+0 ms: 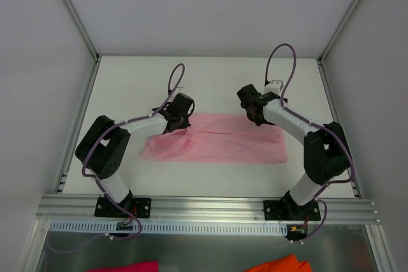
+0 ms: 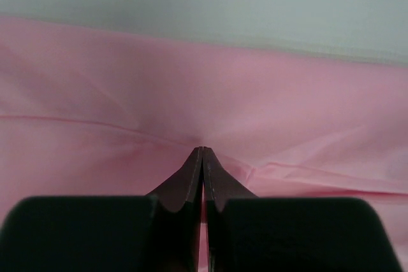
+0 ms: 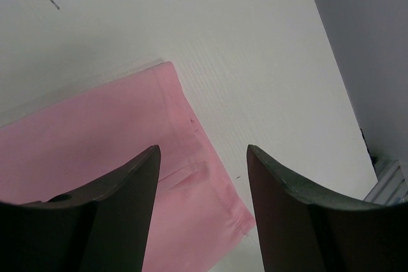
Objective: Fold and stack the t-shirts
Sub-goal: Fold the other side of the tshirt into a rectangle
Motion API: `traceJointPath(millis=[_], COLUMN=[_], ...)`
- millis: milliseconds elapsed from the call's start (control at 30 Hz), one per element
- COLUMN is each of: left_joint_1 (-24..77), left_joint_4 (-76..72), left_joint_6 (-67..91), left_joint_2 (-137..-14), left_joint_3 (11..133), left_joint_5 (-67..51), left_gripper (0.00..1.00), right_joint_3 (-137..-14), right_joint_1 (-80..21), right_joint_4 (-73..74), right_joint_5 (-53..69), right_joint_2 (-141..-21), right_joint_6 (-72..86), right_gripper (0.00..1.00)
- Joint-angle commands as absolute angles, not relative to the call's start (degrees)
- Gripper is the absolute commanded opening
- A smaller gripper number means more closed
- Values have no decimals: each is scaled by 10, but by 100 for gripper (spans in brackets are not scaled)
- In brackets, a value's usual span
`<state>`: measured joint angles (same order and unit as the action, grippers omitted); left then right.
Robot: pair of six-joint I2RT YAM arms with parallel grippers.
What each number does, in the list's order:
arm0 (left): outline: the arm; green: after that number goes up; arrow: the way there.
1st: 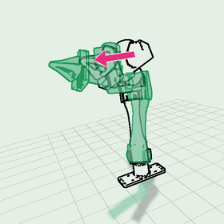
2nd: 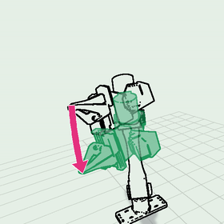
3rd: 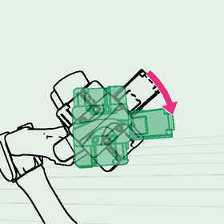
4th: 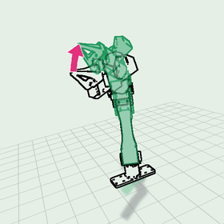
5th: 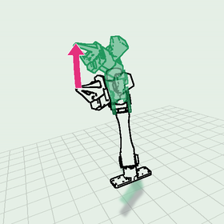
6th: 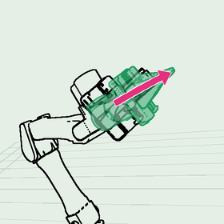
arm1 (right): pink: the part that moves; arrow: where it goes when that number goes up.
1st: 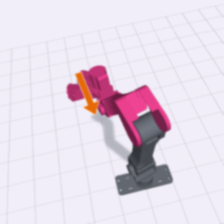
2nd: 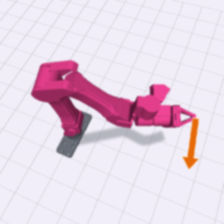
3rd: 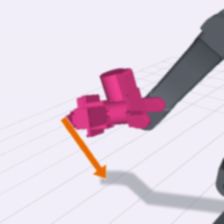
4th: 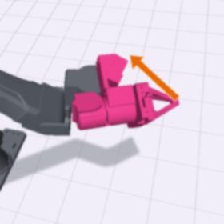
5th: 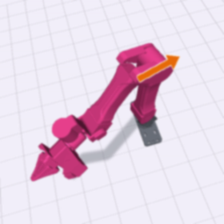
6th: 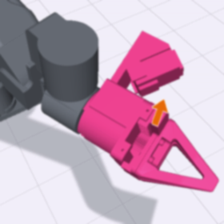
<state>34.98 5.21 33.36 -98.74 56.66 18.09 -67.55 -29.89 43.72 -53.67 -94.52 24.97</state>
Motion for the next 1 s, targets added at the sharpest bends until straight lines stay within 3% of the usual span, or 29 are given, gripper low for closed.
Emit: traceJointPath(millis=[0,400,600,900,967], left_joint_1=[380,434,440,460,462], left_joint_4=[81,44,28,62,69], left_joint_6=[370,417,402,337,325], left_joint_2=[-931,-881,-877,-759,-737], left_joint_3=[540,399,403,479,492], left_joint_5=[198,217,222,202,194], left_gripper=[0,0,0,0,7], right_joint_3=[-700,-703,-688,-731,-736], right_joint_1=[-301,-301,-301,-297,-294], right_joint_4=[447,459,428,407,400], right_joint_5=[-563,-571,-554,-527,-517], right_joint_2=[-953,-943,-935,-998,-1009], right_joint_6=[251,255,231,189,182], right_gripper=[61,61,61,62,62])
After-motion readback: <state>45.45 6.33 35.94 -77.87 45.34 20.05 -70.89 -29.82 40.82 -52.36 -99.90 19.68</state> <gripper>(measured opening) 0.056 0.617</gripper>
